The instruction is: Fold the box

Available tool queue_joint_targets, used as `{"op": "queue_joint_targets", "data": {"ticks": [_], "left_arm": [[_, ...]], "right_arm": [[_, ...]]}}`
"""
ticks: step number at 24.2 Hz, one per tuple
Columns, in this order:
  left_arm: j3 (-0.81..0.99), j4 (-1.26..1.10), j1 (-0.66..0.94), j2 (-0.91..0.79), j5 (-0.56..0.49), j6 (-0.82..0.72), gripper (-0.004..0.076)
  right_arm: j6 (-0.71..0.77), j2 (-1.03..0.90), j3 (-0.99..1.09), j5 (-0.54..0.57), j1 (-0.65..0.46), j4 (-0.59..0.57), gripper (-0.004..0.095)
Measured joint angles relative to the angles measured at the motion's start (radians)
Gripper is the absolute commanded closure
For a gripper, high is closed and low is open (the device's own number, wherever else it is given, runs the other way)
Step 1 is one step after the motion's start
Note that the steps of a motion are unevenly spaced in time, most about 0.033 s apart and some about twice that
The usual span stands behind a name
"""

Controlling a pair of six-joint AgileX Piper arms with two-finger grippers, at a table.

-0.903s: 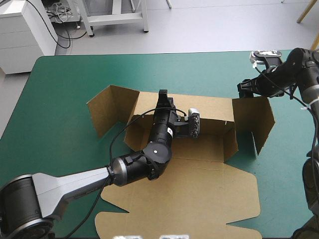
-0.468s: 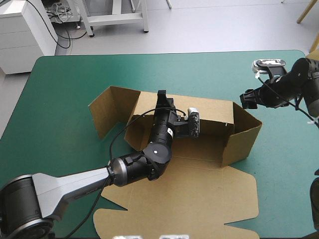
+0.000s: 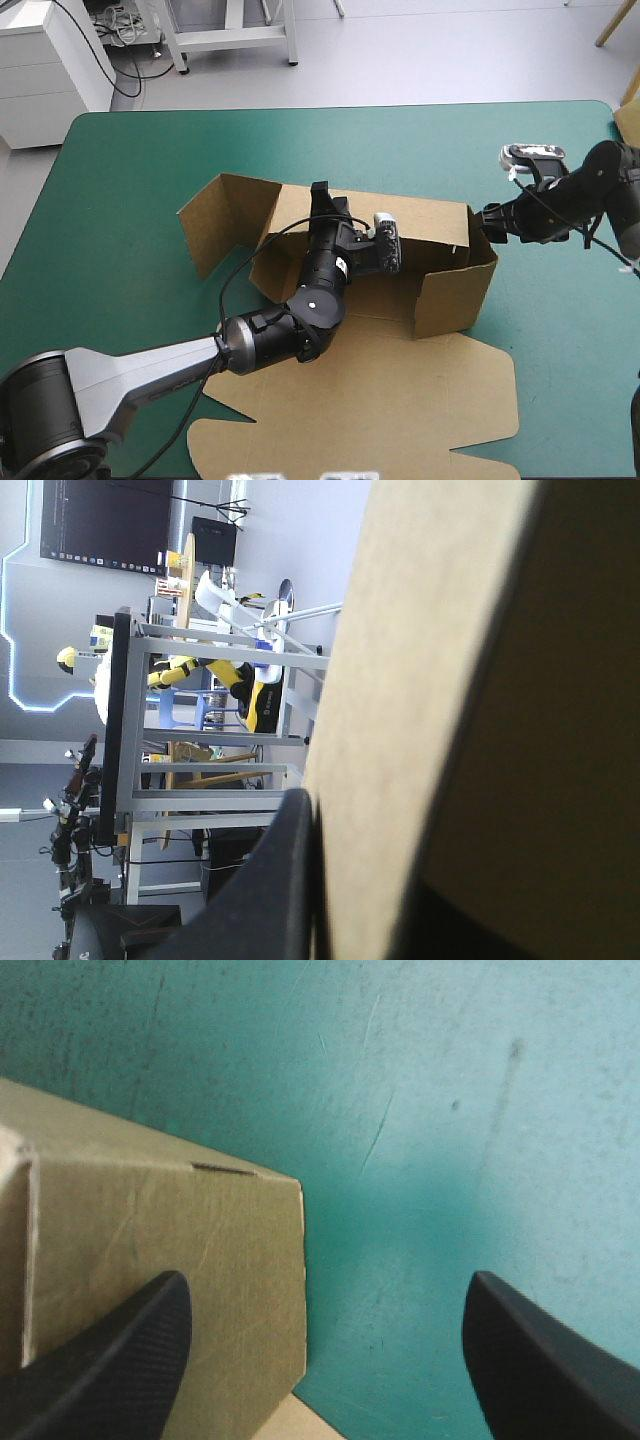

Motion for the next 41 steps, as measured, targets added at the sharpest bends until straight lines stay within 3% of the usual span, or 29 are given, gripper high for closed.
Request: {"op": "queue_joint_targets", "data": {"ticks": [8, 13, 22, 29, 34, 41], "left_arm": [[0.0, -0.01, 0.0, 0.002, 0.0, 0.111, 0.0731], [-0.005, -0.016, 0.0, 0.015, 0.004, 0.139, 0.0731], [-0.005, -0.019, 0.0, 0.015, 0.004, 0.139, 0.0731], [-0.005, -0.019, 0.0, 0.015, 0.004, 0.142, 0.0731], [-0.005, -0.019, 0.0, 0.015, 0.001, 0.142, 0.0731], [-0.008, -0.02, 0.0, 0.017, 0.002, 0.159, 0.0731]], "right_arm": [[-0.075, -0.21, 0.216, -0.11, 0.0, 0.024, 0.0209], [-0.329, -0.258, 0.391, -0.189, 0.0, 0.175, 0.0209], [-0.54, -0.258, 0.438, -0.165, -0.003, 0.275, 0.0209], [-0.557, -0.259, 0.441, -0.131, -0.001, 0.306, 0.0209], [-0.557, -0.259, 0.446, -0.206, -0.001, 0.354, 0.0209], [-0.58, -0.259, 0.448, -0.206, -0.001, 0.424, 0.0209]]}}
